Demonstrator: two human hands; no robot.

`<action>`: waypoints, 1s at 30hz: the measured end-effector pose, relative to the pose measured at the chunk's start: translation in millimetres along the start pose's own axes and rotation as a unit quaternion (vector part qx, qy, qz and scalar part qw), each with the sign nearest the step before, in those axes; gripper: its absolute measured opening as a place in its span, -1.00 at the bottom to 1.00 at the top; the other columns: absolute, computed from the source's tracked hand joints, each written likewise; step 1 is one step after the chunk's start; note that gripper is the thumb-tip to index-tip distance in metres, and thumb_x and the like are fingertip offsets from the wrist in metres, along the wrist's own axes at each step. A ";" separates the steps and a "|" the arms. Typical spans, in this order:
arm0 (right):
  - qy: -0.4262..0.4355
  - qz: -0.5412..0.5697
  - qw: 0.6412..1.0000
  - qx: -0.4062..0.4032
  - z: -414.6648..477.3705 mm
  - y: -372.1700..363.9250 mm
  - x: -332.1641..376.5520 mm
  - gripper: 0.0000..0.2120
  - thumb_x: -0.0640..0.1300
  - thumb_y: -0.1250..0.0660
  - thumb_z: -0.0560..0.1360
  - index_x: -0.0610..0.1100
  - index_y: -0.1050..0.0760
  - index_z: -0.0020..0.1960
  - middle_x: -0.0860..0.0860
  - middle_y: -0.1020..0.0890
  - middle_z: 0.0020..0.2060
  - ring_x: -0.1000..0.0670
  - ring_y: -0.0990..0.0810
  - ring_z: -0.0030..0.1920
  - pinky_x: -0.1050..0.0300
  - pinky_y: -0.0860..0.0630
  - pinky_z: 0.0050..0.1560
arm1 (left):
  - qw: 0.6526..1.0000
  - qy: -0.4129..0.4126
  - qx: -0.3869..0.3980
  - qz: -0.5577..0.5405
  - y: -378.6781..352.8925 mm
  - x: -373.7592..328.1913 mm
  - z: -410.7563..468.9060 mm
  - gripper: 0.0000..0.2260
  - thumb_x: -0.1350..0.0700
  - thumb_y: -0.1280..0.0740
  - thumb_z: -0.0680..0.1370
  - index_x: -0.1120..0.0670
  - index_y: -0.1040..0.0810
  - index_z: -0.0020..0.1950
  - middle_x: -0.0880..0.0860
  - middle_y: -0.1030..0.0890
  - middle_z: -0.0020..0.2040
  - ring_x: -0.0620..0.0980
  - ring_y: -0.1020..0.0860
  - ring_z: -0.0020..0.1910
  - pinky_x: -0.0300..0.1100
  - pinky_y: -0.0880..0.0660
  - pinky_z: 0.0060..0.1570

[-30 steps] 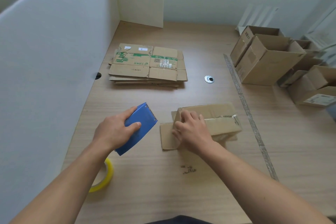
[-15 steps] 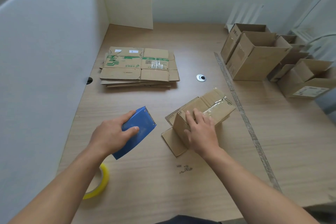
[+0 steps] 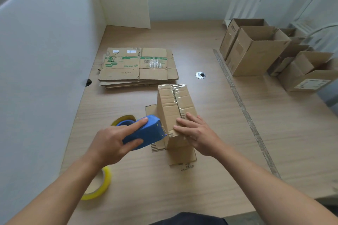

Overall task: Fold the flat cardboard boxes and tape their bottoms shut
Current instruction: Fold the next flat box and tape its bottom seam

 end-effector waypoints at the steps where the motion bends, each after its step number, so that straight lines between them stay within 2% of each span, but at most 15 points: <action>1: -0.002 0.008 1.000 -0.001 0.1 2.6 1.0 -0.54 -0.18 -0.28 0.62 0.08 -0.38 0.48 0.13 -0.29 0.52 -0.07 -0.03 0.60 -0.02 0.11 0.55 | 0.999 -0.035 -0.017 0.015 2.2 -3.9 -0.2 -0.50 -0.26 -0.21 0.53 -0.25 -0.30 0.47 -0.10 -0.62 -0.25 0.01 -0.53 -0.36 -0.17 -0.51 -0.39; 4: -0.012 0.077 0.995 -0.056 0.2 15.4 9.5 -0.57 -0.11 -0.36 0.58 0.00 -0.44 0.44 0.06 -0.41 0.45 -0.05 -0.10 0.58 0.00 -0.05 0.55 | 0.992 -0.113 -0.044 0.041 5.7 -12.1 -0.8 -0.57 -0.20 -0.20 0.60 -0.12 -0.39 0.44 -0.11 -0.61 -0.22 -0.03 -0.53 -0.33 -0.22 -0.45 -0.37; 7: -0.018 0.168 0.979 -0.113 3.3 30.3 20.3 -0.50 -0.08 -0.41 0.55 0.00 -0.39 0.46 0.15 -0.42 0.40 0.06 -0.14 0.55 0.25 -0.08 0.49 | 0.986 -0.149 -0.040 0.061 5.9 -17.6 -1.1 -0.55 -0.12 -0.28 0.57 -0.10 -0.37 0.45 -0.07 -0.58 -0.27 0.02 -0.52 -0.38 -0.15 -0.46 -0.39; 9: -0.023 0.207 0.972 -0.109 7.0 35.0 26.8 -0.43 -0.07 -0.42 0.54 0.04 -0.33 0.50 0.22 -0.37 0.38 0.14 -0.19 0.50 0.33 -0.11 0.45 | 0.984 -0.163 -0.036 0.068 7.2 -21.9 -0.6 -0.55 -0.10 -0.28 0.57 -0.10 -0.37 0.45 -0.07 -0.55 -0.30 0.02 -0.49 -0.40 -0.15 -0.45 -0.40; 11: -0.034 0.236 0.966 -0.104 11.4 37.4 31.4 -0.40 -0.05 -0.42 0.54 0.05 -0.28 0.53 0.16 -0.40 0.39 0.17 -0.29 0.44 0.40 -0.20 0.38 | 0.982 -0.175 -0.029 0.066 8.5 -26.2 1.4 -0.55 -0.09 -0.29 0.58 -0.10 -0.37 0.46 -0.07 -0.54 -0.29 0.00 -0.49 -0.40 -0.16 -0.46 -0.39; 13: -0.055 0.279 0.954 -0.094 15.4 38.1 33.5 -0.44 -0.05 -0.41 0.55 0.04 -0.33 0.50 0.11 -0.46 0.36 0.19 -0.37 0.37 0.40 -0.31 0.30 | 0.980 -0.185 -0.024 0.062 7.9 -30.1 2.5 -0.54 -0.10 -0.31 0.58 -0.10 -0.37 0.47 -0.08 -0.55 -0.27 -0.02 -0.49 -0.38 -0.17 -0.45 -0.36; 15: -0.063 0.298 0.948 -0.095 17.8 38.4 33.4 -0.67 -0.07 -0.41 0.55 -0.02 -0.54 0.31 0.09 -0.54 0.27 0.19 -0.46 0.28 0.21 -0.43 0.30 | 0.980 -0.189 -0.022 0.057 7.6 -32.0 3.6 -0.53 -0.10 -0.33 0.57 -0.11 -0.37 0.47 -0.09 -0.54 -0.27 -0.03 -0.48 -0.37 -0.19 -0.43 -0.34; 17: -0.073 0.302 0.944 -0.109 16.7 37.8 30.6 -0.97 -0.10 -0.41 0.55 -0.04 -0.61 -0.02 0.09 -0.61 0.13 0.16 -0.53 0.18 0.07 -0.46 0.27 | 0.981 -0.184 -0.019 0.049 8.0 -32.8 5.1 -0.51 -0.11 -0.34 0.56 -0.10 -0.37 0.48 -0.09 -0.54 -0.28 -0.03 -0.47 -0.37 -0.19 -0.44 -0.35; 19: -0.074 0.300 0.944 -0.117 13.1 37.2 28.7 -0.85 -0.13 -0.42 0.54 0.06 -0.54 -0.17 0.12 -0.61 0.05 0.16 -0.55 0.12 0.12 -0.47 0.22 | 0.982 -0.182 -0.015 0.043 6.9 -34.4 5.8 -0.51 -0.12 -0.34 0.55 -0.09 -0.38 0.47 -0.09 -0.55 -0.28 -0.03 -0.48 -0.37 -0.19 -0.46 -0.37; 21: -0.073 0.298 0.944 -0.122 8.2 36.3 27.4 -0.77 -0.14 -0.43 0.53 0.13 -0.51 -0.22 0.16 -0.60 0.01 0.19 -0.55 0.09 0.24 -0.44 0.16 | 0.984 -0.176 -0.001 0.031 4.0 -35.8 5.7 -0.52 -0.13 -0.33 0.54 -0.10 -0.40 0.46 -0.10 -0.57 -0.26 -0.04 -0.48 -0.34 -0.21 -0.45 -0.37; 24: -0.079 0.285 0.946 -0.132 -0.3 33.0 23.5 -0.83 -0.14 -0.43 0.53 0.04 -0.54 -0.21 0.17 -0.58 -0.02 0.20 -0.54 0.07 0.34 -0.41 0.10 | 0.992 -0.116 0.053 0.003 -2.1 -33.7 8.2 -0.48 -0.19 -0.28 0.50 -0.22 -0.33 0.47 -0.10 -0.64 -0.21 -0.06 -0.50 -0.34 -0.27 -0.45 -0.35; 26: -0.083 0.287 0.945 -0.132 -6.2 29.0 21.5 -0.89 -0.16 -0.42 0.54 -0.08 -0.57 -0.17 0.11 -0.57 -0.04 0.10 -0.57 0.01 0.18 -0.51 0.07 | 0.992 -0.062 0.106 -0.031 -6.2 -32.5 10.9 -0.44 -0.25 -0.25 0.49 -0.36 -0.22 0.49 -0.11 -0.63 -0.19 -0.11 -0.42 -0.34 -0.31 -0.40 -0.29; 28: -0.090 0.296 0.942 -0.126 -11.3 27.3 19.3 -0.89 -0.18 -0.40 0.55 -0.18 -0.58 -0.14 0.05 -0.54 -0.04 -0.05 -0.58 -0.07 0.00 -0.55 0.00 | 0.983 -0.034 0.166 -0.064 -11.3 -33.1 14.1 -0.46 -0.32 -0.20 0.47 -0.56 -0.11 0.42 -0.15 -0.57 -0.20 -0.14 -0.38 -0.34 -0.37 -0.34 -0.27; 30: -0.093 0.303 0.939 -0.131 -15.8 31.1 17.0 -0.89 -0.19 -0.41 0.54 -0.18 -0.58 -0.15 0.06 -0.50 -0.02 -0.02 -0.58 -0.12 0.05 -0.56 -0.06 | 0.974 -0.015 0.207 -0.091 -12.9 -33.4 19.4 -0.50 -0.38 -0.17 0.44 -0.67 -0.06 0.32 -0.14 -0.58 -0.19 -0.12 -0.43 -0.33 -0.46 -0.32 -0.25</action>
Point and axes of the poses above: each hand's wrist, its own z-axis towards the middle knuckle, its own y-axis out of the back of the hand, x = y × z, the point moved 5 cm from there along z, towards the middle knuckle
